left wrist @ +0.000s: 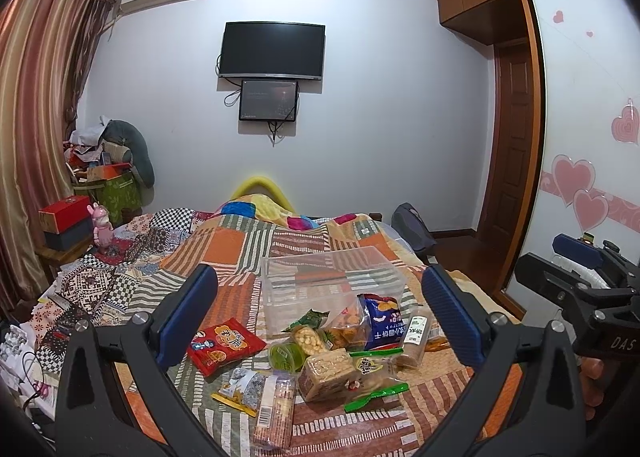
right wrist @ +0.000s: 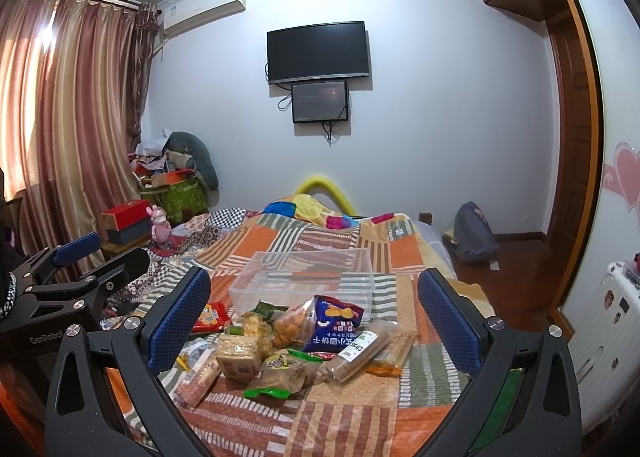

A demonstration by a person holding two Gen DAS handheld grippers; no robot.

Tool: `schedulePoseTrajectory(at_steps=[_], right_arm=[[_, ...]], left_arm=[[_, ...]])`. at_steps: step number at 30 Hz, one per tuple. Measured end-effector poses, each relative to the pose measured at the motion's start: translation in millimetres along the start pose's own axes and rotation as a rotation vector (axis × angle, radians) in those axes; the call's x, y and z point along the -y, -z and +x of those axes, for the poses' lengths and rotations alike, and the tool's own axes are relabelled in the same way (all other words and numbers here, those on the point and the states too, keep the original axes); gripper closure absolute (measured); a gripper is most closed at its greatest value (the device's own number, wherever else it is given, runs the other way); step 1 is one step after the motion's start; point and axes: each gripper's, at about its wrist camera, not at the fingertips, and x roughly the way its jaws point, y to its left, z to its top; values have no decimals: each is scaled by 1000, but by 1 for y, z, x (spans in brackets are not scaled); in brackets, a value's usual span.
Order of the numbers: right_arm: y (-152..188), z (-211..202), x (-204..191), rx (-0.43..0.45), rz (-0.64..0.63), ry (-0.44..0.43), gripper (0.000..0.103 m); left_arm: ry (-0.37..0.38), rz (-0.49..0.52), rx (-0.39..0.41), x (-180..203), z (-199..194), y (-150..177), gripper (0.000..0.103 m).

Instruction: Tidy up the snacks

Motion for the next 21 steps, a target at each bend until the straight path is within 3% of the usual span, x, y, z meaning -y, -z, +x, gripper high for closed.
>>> schedulePoseTrajectory(at_steps=[10,13,18,21], right_arm=[[3,5,2,-10,9,2,0],[6,10,4,-24,19,0,1],[12,23,15,-79,43,-6,18],[19,35,23,-132,49,2,26]], left_arm=[[18,6,11,-1,-1,1,2],[16,18,-9,-2,4,4,17],[9,15,-89,-14,23,14,33],[-5,17,-153,-25,38,25,33]])
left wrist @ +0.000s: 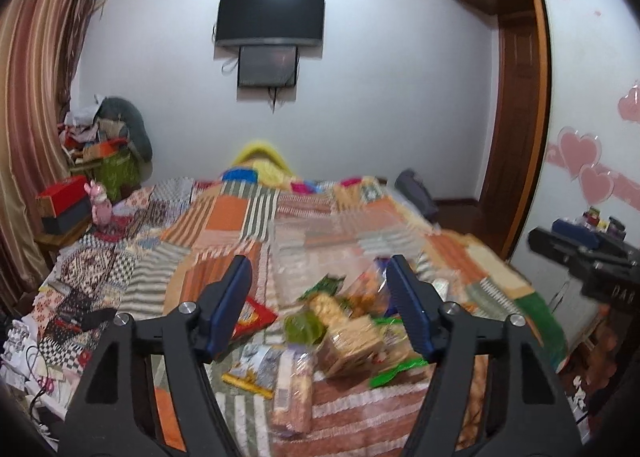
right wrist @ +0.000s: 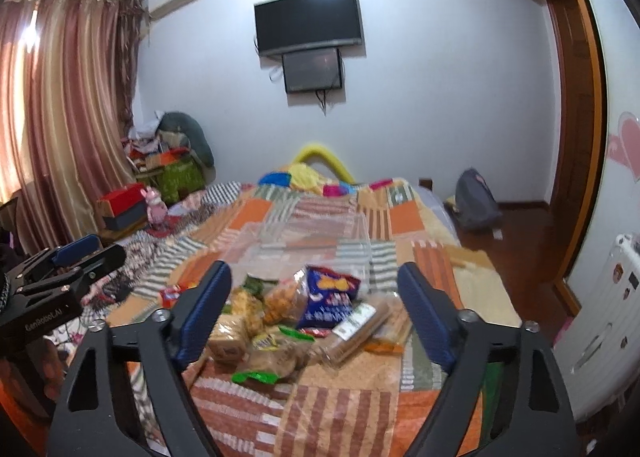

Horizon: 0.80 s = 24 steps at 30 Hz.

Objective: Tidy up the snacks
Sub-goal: 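Grasp the long wafer pack with the left gripper while the right grasps the clear green-strip snack bag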

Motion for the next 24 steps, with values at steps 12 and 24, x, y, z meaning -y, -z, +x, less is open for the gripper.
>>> schedulePoseTrajectory(at_steps=[12,24], right_arm=[[29,62,17,-249,33,-45,48],[59,116,-4,-443,30,-142,48]], left_arm=[[7,-35,-307,-45,76,66,54],[92,-107,-476,-56,120,122,54]])
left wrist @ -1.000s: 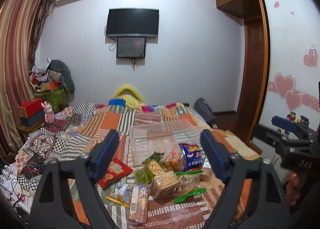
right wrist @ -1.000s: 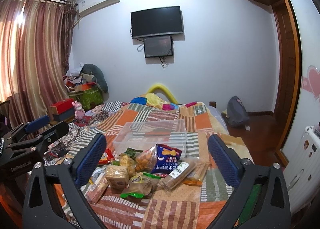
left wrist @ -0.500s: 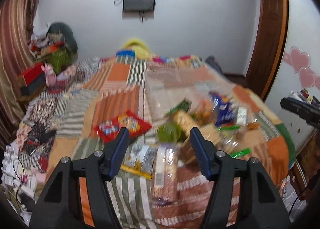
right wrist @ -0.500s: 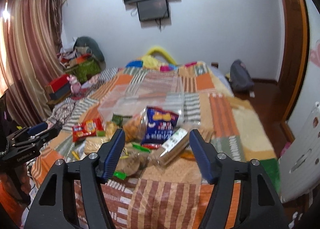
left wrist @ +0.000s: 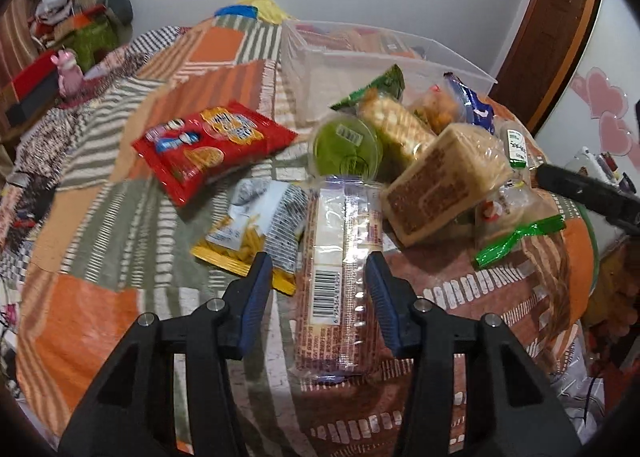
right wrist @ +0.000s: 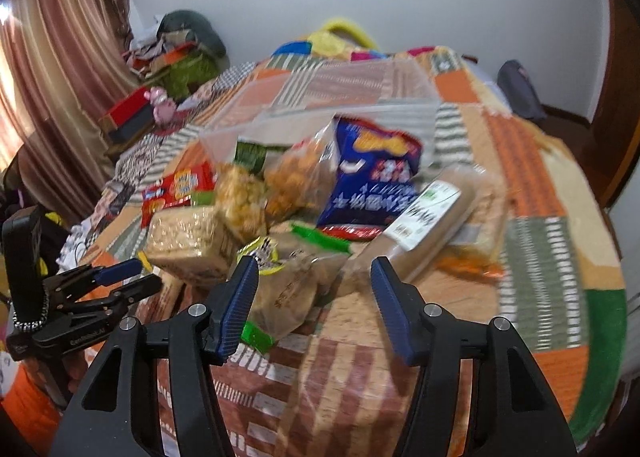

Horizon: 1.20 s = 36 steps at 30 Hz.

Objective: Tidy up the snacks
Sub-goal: 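Grasp the long wafer pack with the left gripper while the right grasps the clear green-strip snack bag, then carry both snacks over the clear box and open both grippers to drop them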

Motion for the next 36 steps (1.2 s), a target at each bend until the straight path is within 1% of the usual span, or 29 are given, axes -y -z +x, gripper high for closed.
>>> schedulePoseTrajectory(at_steps=[1,4,6,8,10,14,18,20,21,23,27,31,36], right_arm=[[1,5,-1,-13,-1,-6,48],[3,14,-6,-42,-1,-35,48],[3,17,-8,-53,-3,-47,48],[3,22,-11,-70,-8,-59,47],[4,27,-13,-80,-13,-56,44],[3,34,-14,-96,-18,-56,42],[6,43,-12,-135,1,-80,44],[7,42,-13,-123,-3,-69,45],[7,41,-13,-117,-2,-69,49],[7,36,-12,-105,-2,-66,52],[5,25,-10,-68,-6,-43,53],[2,9,-8,-24,-5,-41,53],[-10,-11,-6,46,-10,-29,54]], left_arm=[[16,-2,-2,0,1,1,54],[29,14,-11,3,8,1,54],[21,33,-16,8,13,1,54],[-6,59,-16,13,20,1,54],[-12,69,-17,16,24,1,54],[6,40,-23,11,32,-4,54],[19,5,-27,5,34,-10,58],[16,5,-28,5,33,-11,58],[11,7,-27,6,32,-12,58],[8,12,-19,7,27,-12,58],[4,15,20,7,13,-20,58],[0,10,58,10,-6,-27,58],[-8,7,115,13,-27,-43,59]])
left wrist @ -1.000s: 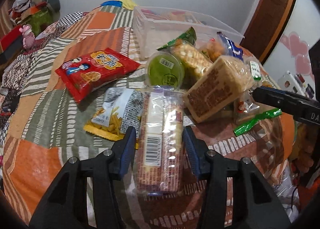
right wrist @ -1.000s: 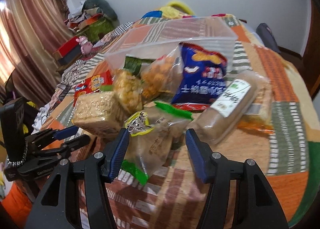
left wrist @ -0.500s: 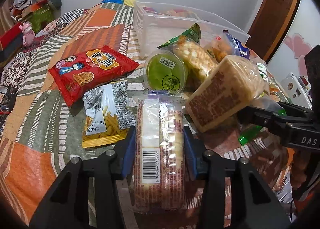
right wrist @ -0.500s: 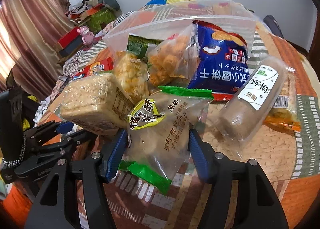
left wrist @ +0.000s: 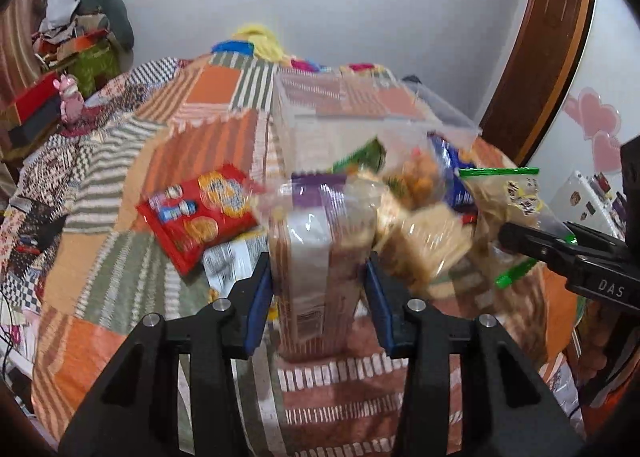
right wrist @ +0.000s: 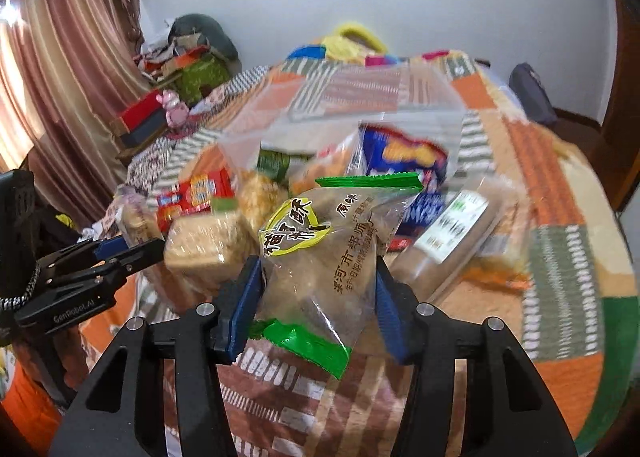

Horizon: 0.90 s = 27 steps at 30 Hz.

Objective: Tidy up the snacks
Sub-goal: 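Carry both snacks over the clear box and open both grippers to drop them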

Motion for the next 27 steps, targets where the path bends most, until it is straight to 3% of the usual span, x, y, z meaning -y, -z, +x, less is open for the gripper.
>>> schedulePoseTrajectory(at_steps=[14,27], right_arm=[[-46,-23,16,160,-6,57,53],[-87,5,29,195,-19,88,53]], left_arm=[[-6,20,128,12,-10,-71,59],[-6,34,183,23,27,-143,59]])
